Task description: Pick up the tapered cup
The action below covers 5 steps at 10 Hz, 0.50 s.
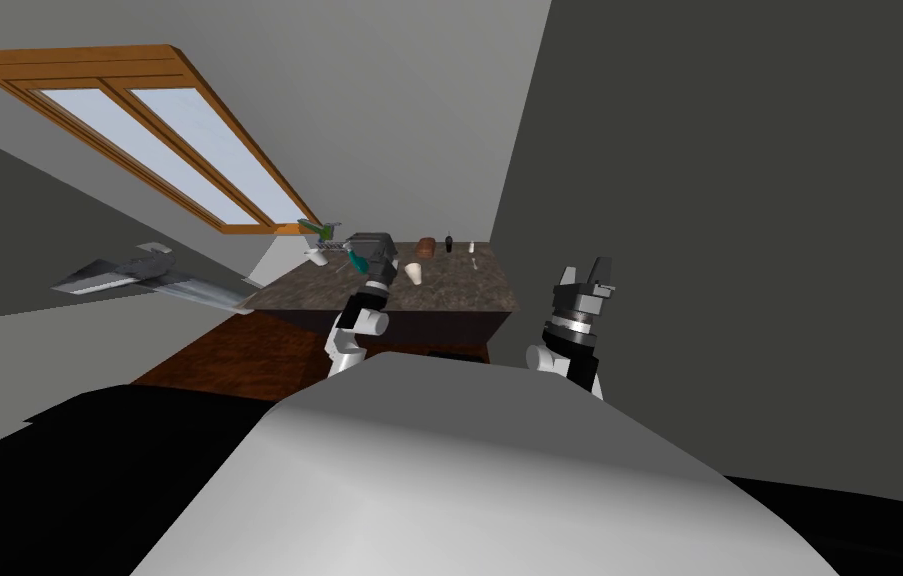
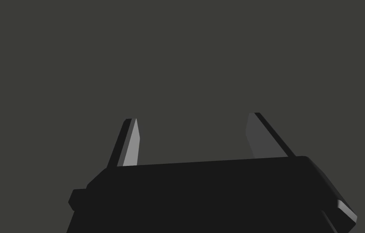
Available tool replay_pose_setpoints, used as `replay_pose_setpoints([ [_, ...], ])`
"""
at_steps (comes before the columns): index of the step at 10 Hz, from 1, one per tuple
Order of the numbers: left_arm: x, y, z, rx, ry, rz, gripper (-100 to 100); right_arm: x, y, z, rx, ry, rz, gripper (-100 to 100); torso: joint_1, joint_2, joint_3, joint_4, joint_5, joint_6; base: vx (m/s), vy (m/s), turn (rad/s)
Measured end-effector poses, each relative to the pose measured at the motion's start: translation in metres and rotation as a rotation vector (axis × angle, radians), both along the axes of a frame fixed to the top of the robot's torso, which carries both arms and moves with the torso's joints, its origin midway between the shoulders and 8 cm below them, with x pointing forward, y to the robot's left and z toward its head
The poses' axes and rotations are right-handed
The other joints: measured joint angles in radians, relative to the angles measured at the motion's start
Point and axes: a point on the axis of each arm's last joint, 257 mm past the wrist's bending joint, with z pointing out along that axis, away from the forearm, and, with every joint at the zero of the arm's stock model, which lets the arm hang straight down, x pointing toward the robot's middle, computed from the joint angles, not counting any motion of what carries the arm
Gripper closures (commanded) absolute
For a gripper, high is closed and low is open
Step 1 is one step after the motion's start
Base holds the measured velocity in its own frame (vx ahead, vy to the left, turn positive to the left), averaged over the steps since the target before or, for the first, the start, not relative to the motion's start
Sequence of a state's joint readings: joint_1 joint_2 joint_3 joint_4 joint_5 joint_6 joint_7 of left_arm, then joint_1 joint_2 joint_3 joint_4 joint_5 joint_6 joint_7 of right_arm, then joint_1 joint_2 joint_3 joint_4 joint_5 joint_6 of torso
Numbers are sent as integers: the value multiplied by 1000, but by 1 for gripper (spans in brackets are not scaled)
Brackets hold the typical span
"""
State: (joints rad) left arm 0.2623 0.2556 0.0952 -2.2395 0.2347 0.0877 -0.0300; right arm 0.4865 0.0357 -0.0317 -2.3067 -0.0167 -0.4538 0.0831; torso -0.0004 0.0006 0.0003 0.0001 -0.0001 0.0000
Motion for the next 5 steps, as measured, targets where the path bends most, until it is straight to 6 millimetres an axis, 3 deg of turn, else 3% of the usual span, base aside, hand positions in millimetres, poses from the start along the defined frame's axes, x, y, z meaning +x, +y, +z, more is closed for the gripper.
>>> replay_pose_setpoints([
  [5,16,8,-22,-34,121,-18,-100,0,0,0,0,0,0,0,0,0,0,0,0,0,-10,-7,-7],
])
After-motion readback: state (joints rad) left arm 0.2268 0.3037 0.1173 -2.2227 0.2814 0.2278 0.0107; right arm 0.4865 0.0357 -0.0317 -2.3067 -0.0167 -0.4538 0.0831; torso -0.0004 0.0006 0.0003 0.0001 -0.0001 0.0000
